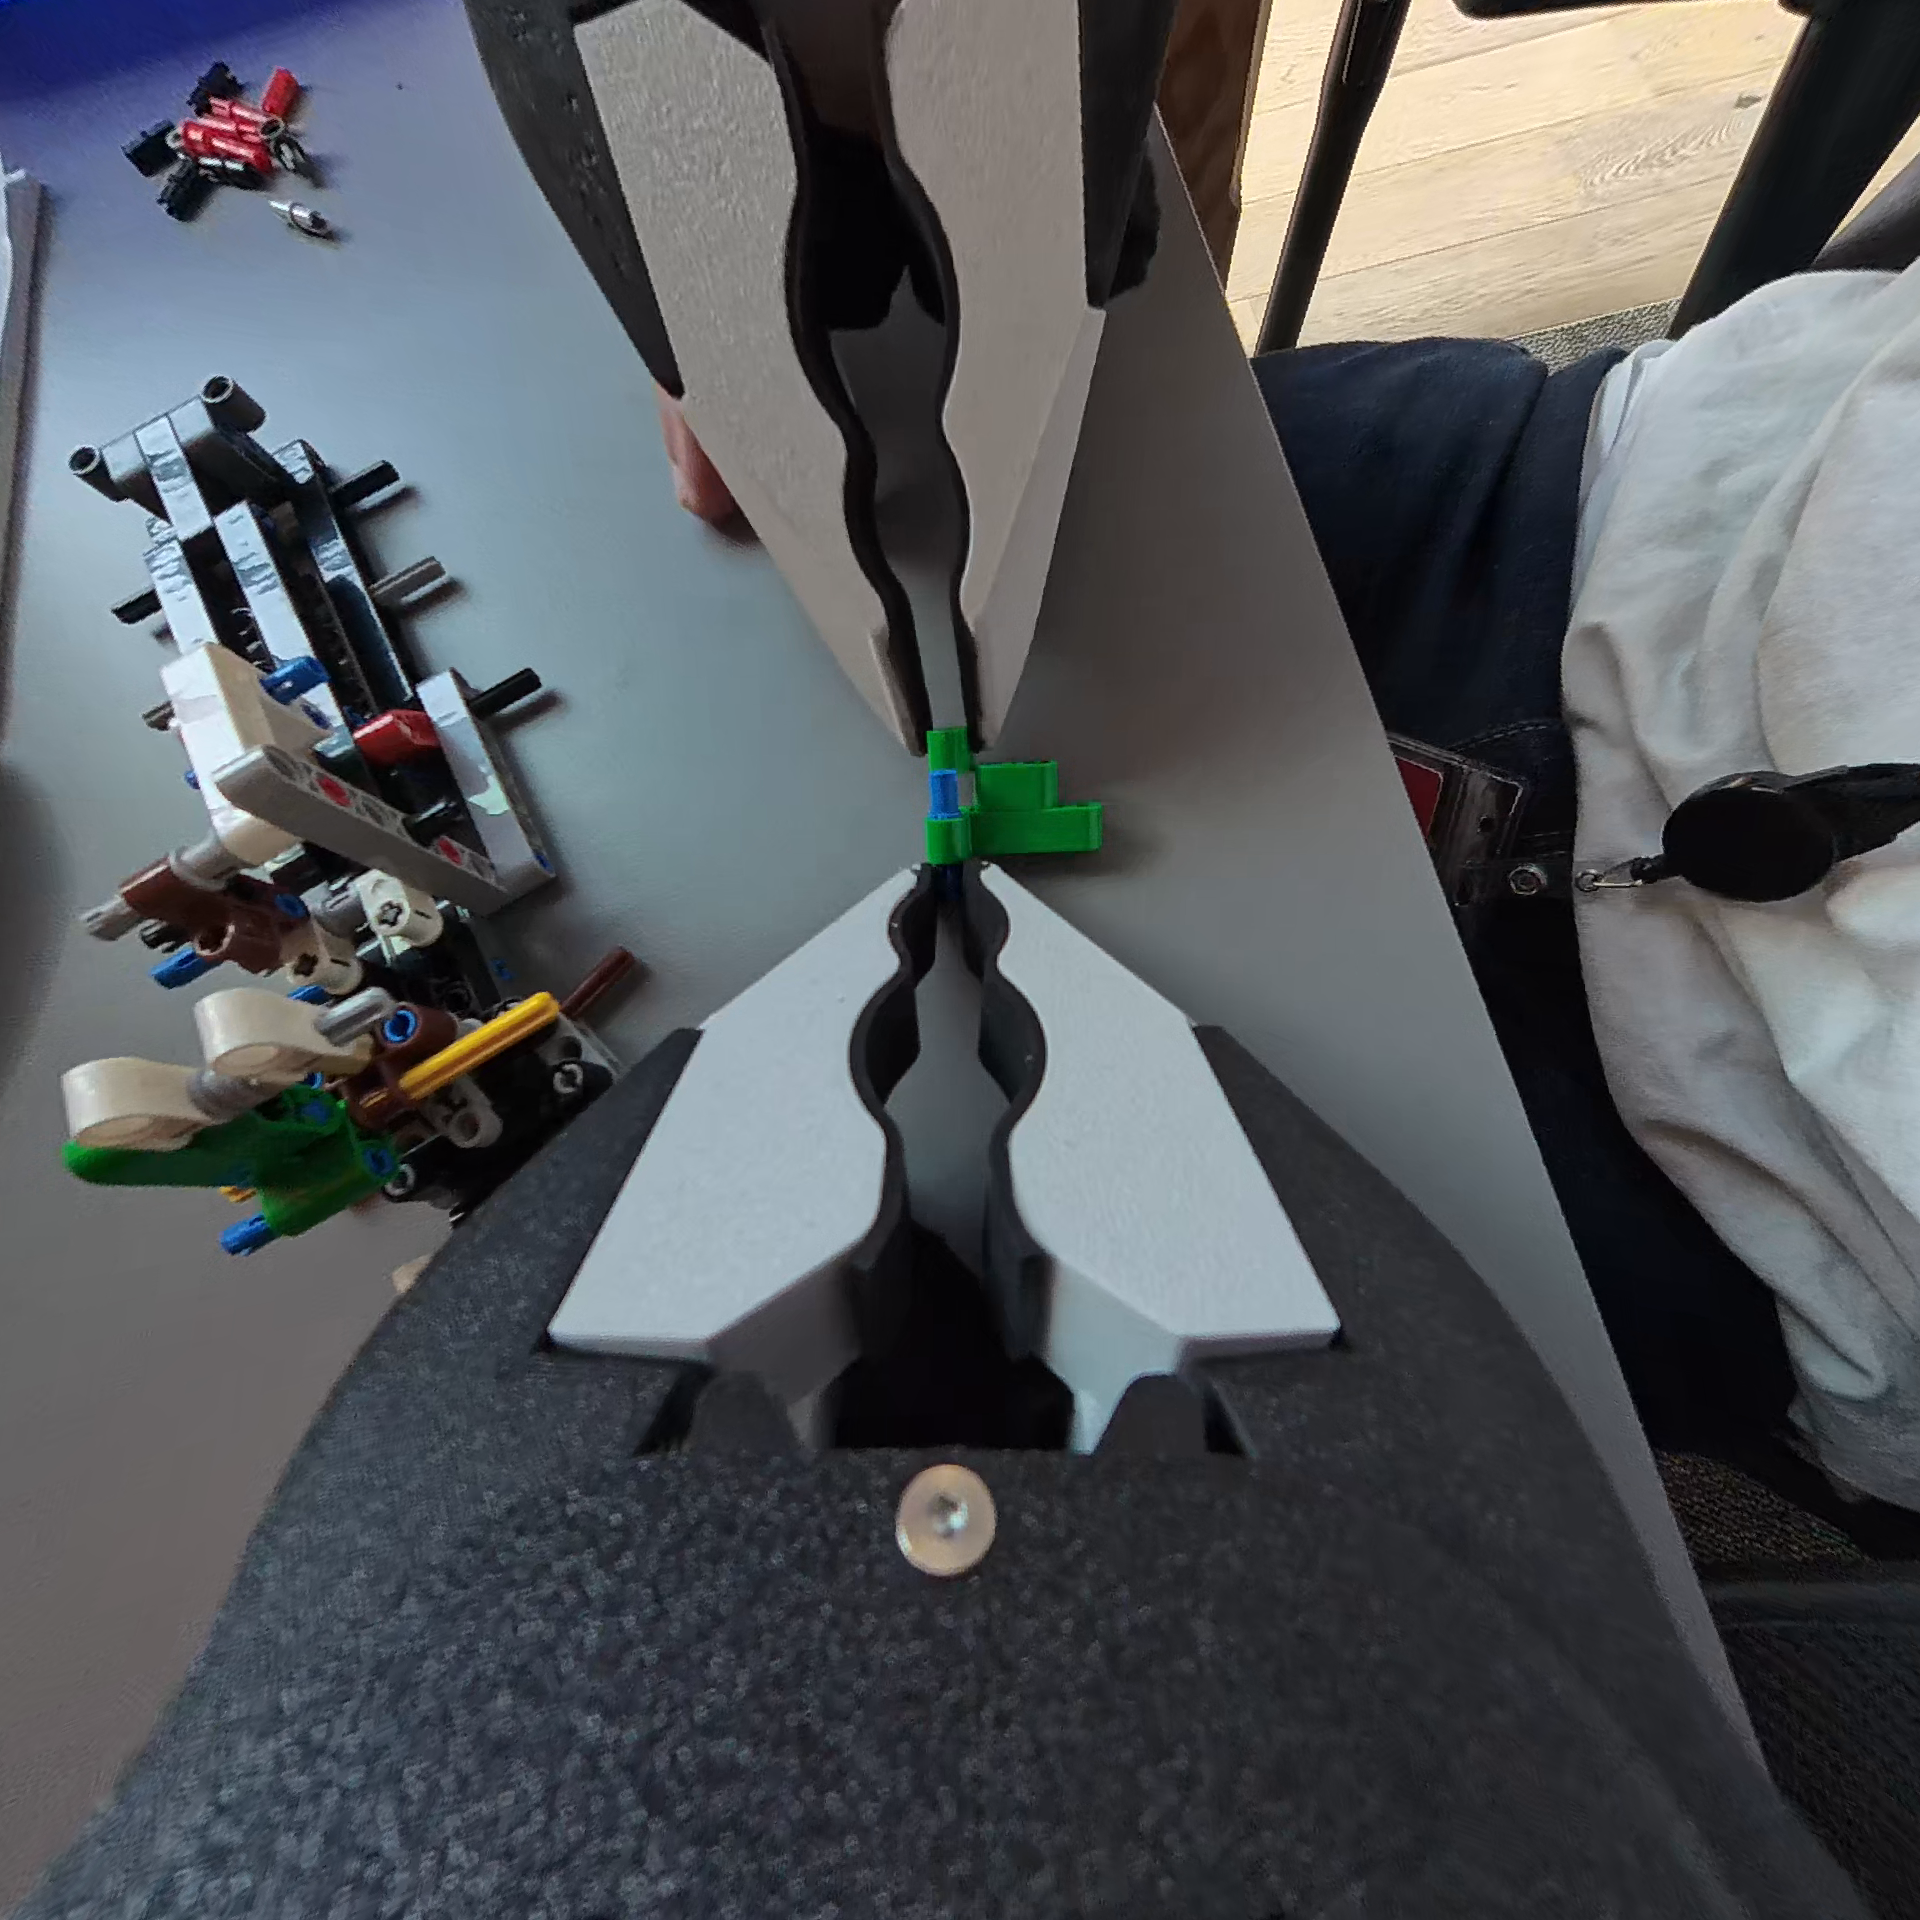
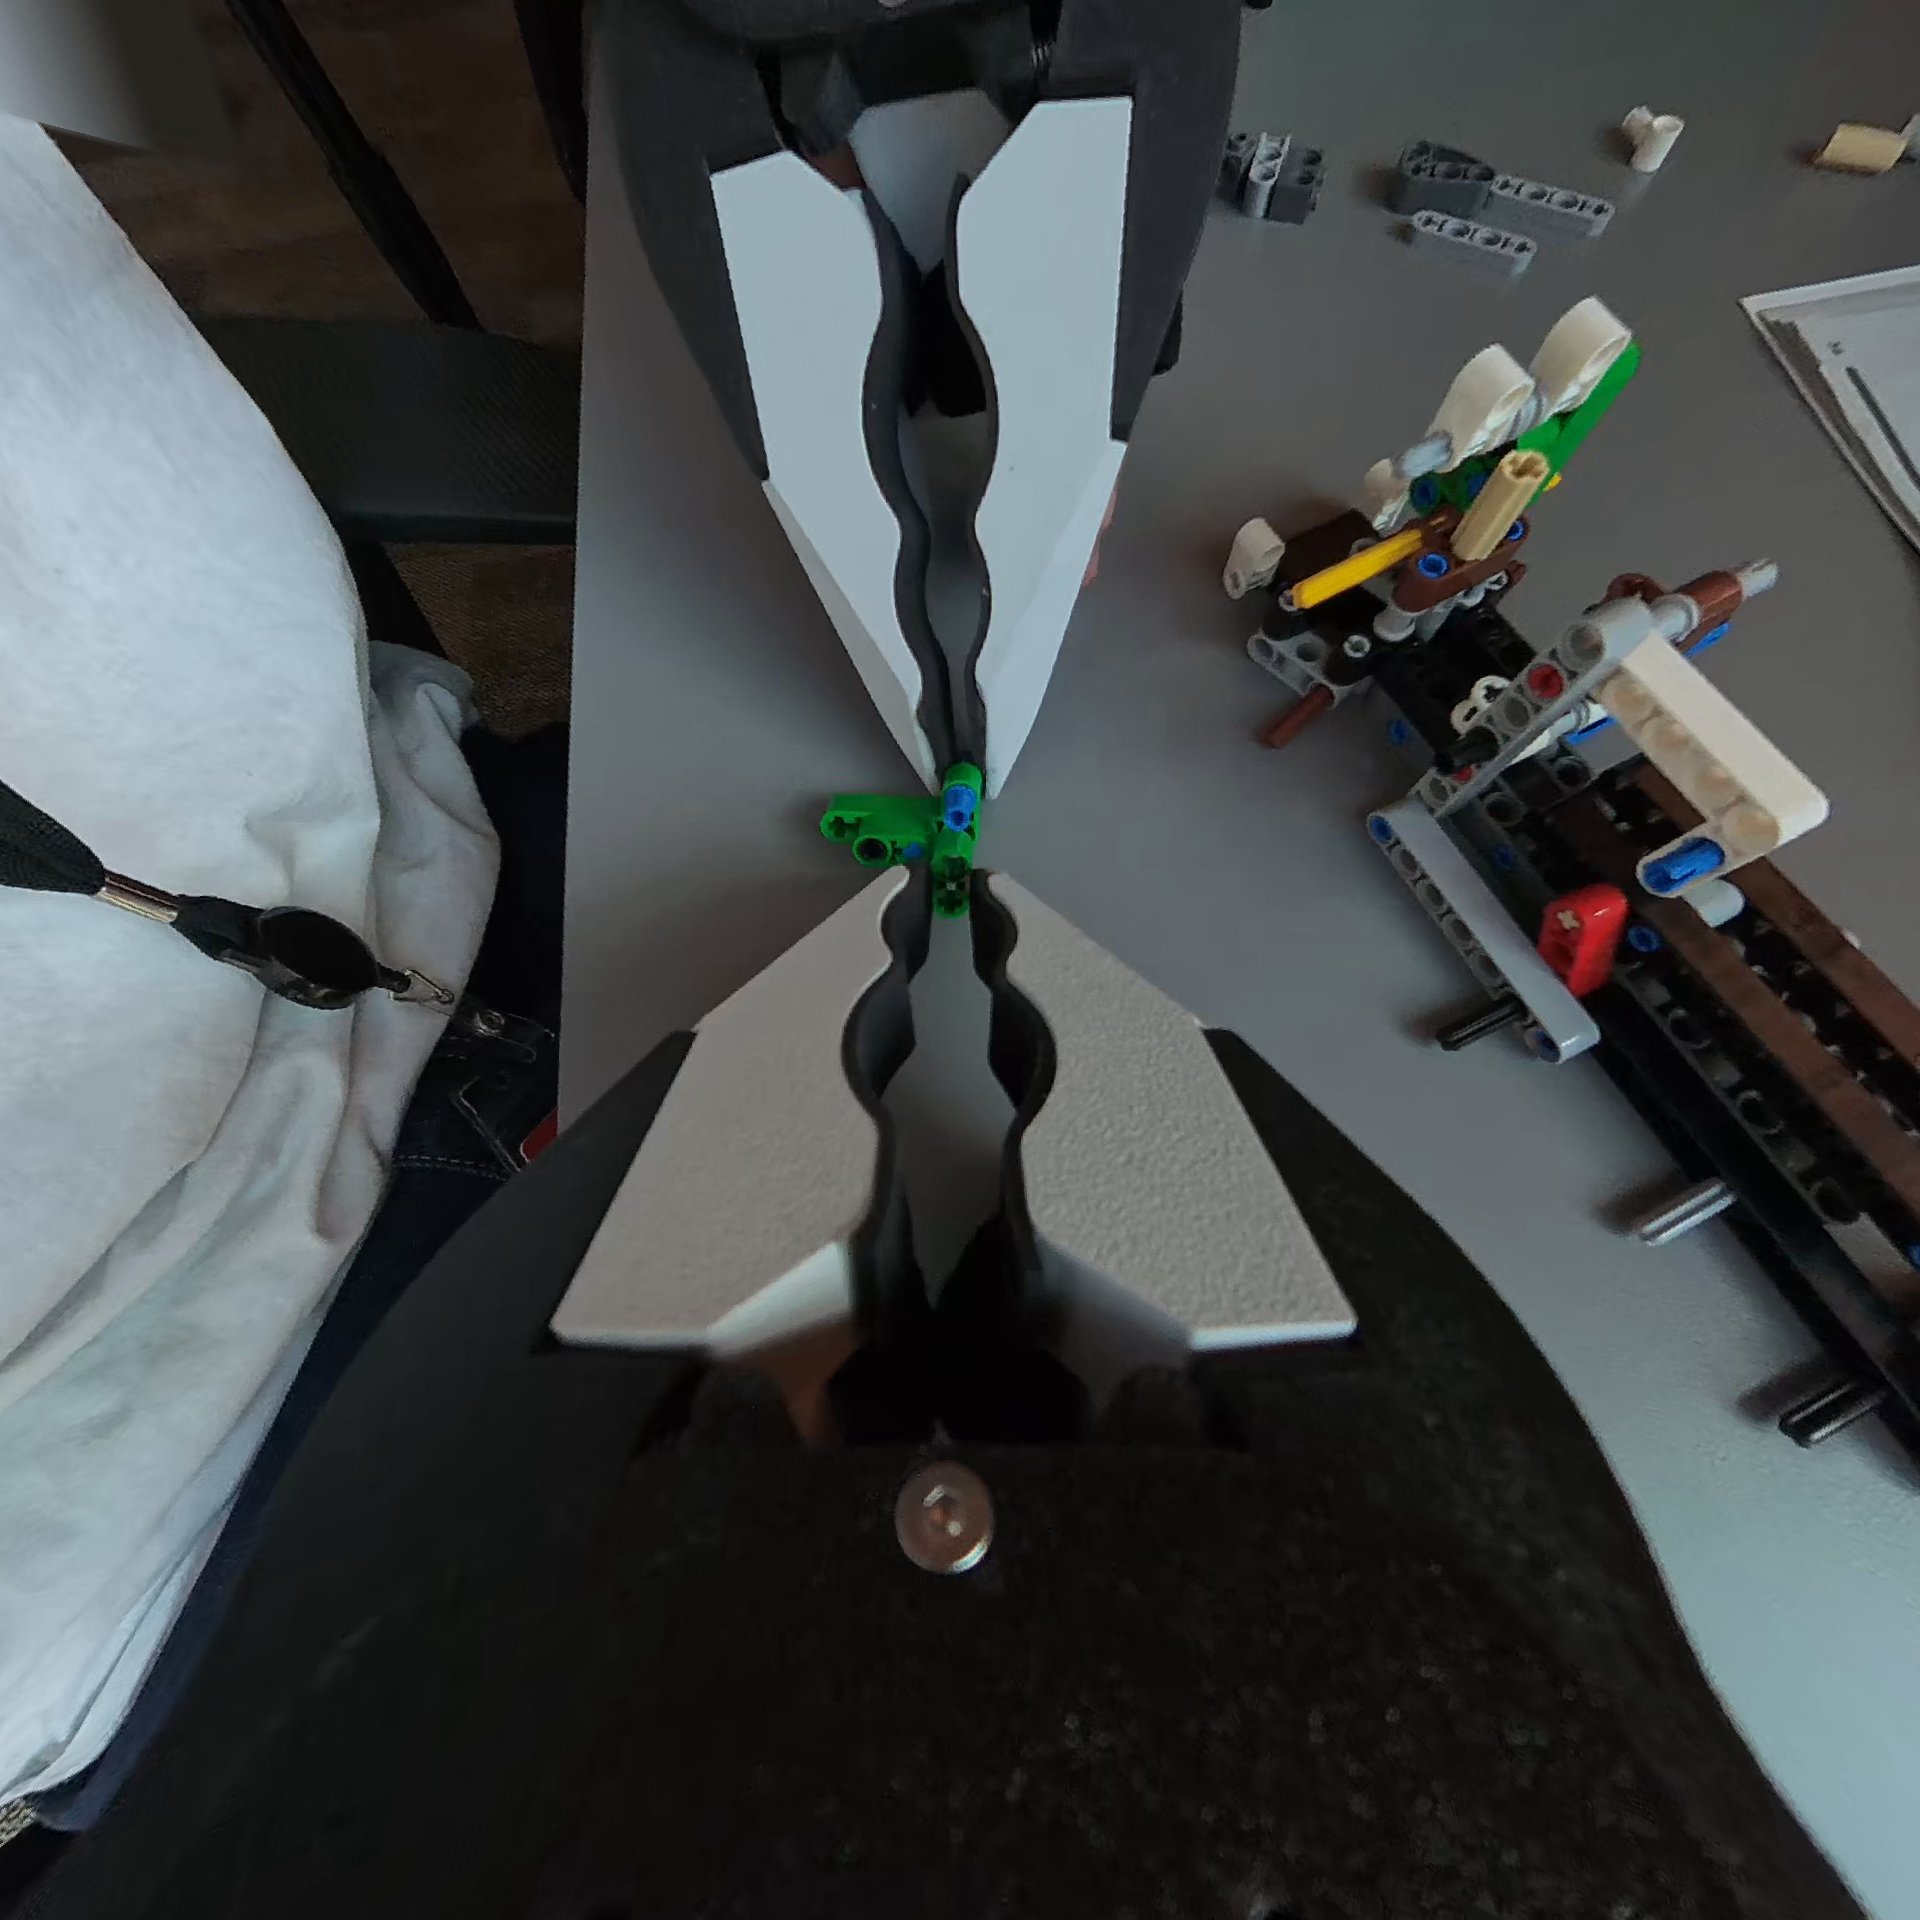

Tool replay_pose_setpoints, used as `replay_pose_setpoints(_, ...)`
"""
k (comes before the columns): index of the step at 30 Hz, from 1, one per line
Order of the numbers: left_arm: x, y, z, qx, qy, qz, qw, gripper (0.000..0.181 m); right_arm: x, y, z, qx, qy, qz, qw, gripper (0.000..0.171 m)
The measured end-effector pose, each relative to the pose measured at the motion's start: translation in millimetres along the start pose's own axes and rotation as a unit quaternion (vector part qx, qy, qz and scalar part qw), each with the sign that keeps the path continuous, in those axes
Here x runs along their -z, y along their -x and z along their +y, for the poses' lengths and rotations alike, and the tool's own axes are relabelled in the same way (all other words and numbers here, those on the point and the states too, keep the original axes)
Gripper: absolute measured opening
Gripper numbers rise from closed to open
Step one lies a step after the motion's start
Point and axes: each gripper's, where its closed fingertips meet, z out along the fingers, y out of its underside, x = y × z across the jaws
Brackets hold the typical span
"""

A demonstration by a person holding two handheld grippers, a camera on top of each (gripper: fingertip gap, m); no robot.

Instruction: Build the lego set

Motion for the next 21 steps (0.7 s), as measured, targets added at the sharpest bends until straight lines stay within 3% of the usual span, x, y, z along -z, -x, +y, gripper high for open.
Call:
replay_pose_setpoints(6,0,0,0,0.005,0.000,0.004,1.000,0.003,7,1,-13,-0.009,-0.035,-0.013,0.999,0.006)
replay_pose_setpoints(21,0,0,0,0.008,0.000,0.008,1.000,0.003,2,0,-7,-0.007,0.009,-0.022,1.000,0.006)
